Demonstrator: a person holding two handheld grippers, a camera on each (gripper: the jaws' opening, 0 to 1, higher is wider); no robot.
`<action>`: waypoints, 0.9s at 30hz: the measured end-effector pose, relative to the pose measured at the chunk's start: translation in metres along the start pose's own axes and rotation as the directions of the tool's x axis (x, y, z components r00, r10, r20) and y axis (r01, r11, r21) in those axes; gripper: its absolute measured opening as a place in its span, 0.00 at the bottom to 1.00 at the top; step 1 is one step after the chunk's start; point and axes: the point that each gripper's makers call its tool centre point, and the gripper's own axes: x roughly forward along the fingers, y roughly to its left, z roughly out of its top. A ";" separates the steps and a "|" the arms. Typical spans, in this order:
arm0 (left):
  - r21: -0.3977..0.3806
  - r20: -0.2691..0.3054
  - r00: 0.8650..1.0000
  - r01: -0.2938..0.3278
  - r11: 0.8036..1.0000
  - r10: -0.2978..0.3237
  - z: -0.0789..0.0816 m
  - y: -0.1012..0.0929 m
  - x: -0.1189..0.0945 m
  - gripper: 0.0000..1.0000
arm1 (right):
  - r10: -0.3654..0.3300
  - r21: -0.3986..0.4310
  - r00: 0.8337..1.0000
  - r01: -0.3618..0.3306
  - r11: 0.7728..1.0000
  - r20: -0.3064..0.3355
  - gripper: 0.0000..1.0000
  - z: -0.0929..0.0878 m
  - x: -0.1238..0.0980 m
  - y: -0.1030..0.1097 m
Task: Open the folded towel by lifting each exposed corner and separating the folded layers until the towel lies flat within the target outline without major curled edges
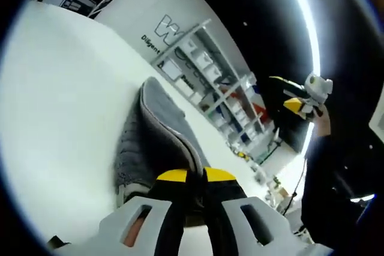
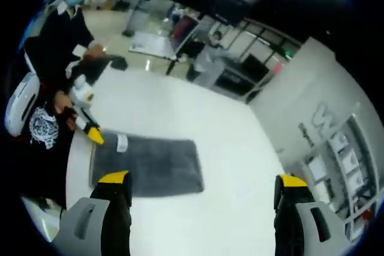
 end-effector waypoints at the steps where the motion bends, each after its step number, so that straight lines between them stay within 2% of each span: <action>1: -0.001 0.000 1.000 0.001 1.000 -0.001 0.000 0.000 0.000 0.07 | 0.013 -0.004 1.000 -0.013 1.000 -0.010 1.00 0.001 0.000 -0.002; 5: -0.002 -0.003 1.000 0.010 1.000 -0.010 0.000 -0.001 0.000 0.07 | 0.077 -0.030 0.996 -0.079 0.996 -0.052 1.00 0.002 0.003 -0.005; 7: -0.009 -0.018 0.999 0.027 1.000 -0.028 -0.003 -0.004 0.001 0.07 | 0.082 -0.054 0.994 -0.085 0.995 -0.069 1.00 0.001 0.009 -0.010; 16: 0.003 -0.040 0.998 0.048 0.999 -0.048 -0.006 -0.007 0.001 0.08 | 0.110 -0.026 0.986 -0.114 0.993 -0.129 0.99 -0.003 0.034 -0.027; 27: 0.010 -0.047 0.997 0.059 0.998 -0.058 -0.005 -0.008 0.001 0.09 | 0.115 -0.023 0.974 -0.122 0.992 -0.198 0.99 0.006 0.066 -0.044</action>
